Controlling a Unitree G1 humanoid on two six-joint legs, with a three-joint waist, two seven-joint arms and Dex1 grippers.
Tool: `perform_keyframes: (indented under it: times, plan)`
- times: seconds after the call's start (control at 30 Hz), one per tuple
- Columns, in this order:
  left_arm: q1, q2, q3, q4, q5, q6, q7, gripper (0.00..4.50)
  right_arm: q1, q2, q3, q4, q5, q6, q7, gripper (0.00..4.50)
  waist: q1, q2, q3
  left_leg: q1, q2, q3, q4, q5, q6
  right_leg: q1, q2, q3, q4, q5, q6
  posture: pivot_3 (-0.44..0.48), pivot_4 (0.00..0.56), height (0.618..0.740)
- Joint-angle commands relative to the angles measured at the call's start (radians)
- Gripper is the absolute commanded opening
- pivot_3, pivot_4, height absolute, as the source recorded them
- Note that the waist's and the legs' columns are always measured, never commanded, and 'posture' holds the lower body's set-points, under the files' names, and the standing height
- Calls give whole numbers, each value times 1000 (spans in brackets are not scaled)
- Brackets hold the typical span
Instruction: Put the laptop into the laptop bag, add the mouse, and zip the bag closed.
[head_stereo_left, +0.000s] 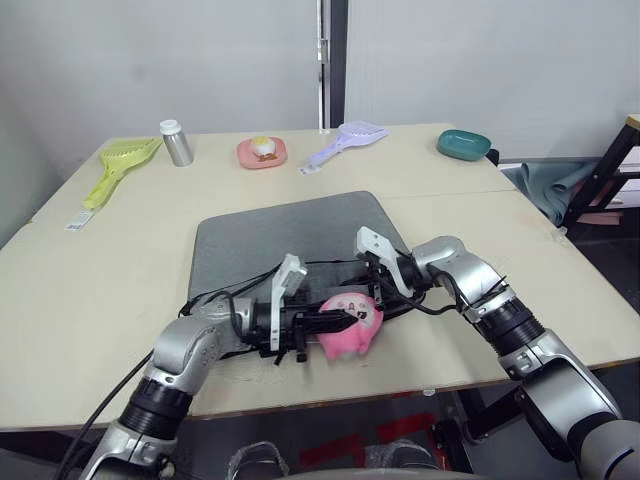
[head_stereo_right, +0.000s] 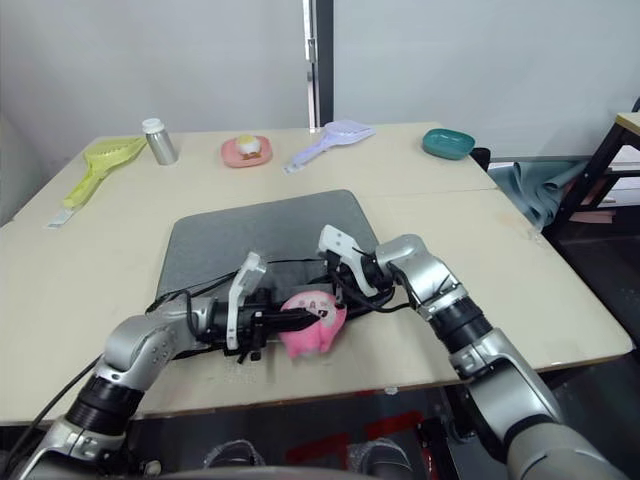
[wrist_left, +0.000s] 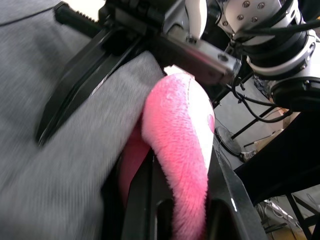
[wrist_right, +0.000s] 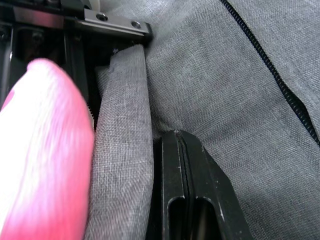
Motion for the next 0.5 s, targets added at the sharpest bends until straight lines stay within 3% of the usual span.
perform_keyframes:
  times: [0.03, 0.1, 0.17, 0.2, 0.23, 0.5]
  plan:
    - [-32, -10, -9, -3, 3, -3, 8, 213, 24, 2, 60, 38, -38, 26, -6, 0, 0, 0, 0, 0, 0, 0, 0, 0, 0, 0, 0, 0, 0, 0, 0, 0, 150, 740]
    - [-29, 7, -3, -14, 2, 6, 0, 213, 26, 0, 59, 35, -37, 27, -7, 0, 0, 0, 0, 0, 0, 0, 0, 0, 0, 0, 0, 0, 0, 0, 0, 0, 150, 740]
    - [-16, 41, 3, -35, -2, 22, -11, 948, 30, -2, 58, 31, -37, 28, -8, 0, -1, 0, 0, 0, 0, 0, 0, 0, 0, 0, 0, 0, 0, 0, 0, 0, 150, 740]
    - [-7, 58, 10, -53, -13, 33, -20, 948, 31, -3, 57, 31, -37, 29, -9, 0, -1, 0, 0, 0, 0, 0, 0, 0, 0, 0, 0, 0, 0, 0, 0, 0, 150, 740]
    - [-2, 69, 25, -67, -25, 46, -15, 1603, 31, -3, 57, 32, -37, 28, -9, 0, -2, 1, 1, 0, 0, 0, 0, 0, 0, 0, 0, 0, 0, 0, 0, 0, 150, 740]
    - [95, 237, 131, -232, -88, 96, -20, 4441, 29, -2, 52, 39, -37, 23, -11, 0, -10, 3, 2, -1, 0, 0, -1, 0, 0, -2, 0, 0, -1, 0, 0, 0, 150, 740]
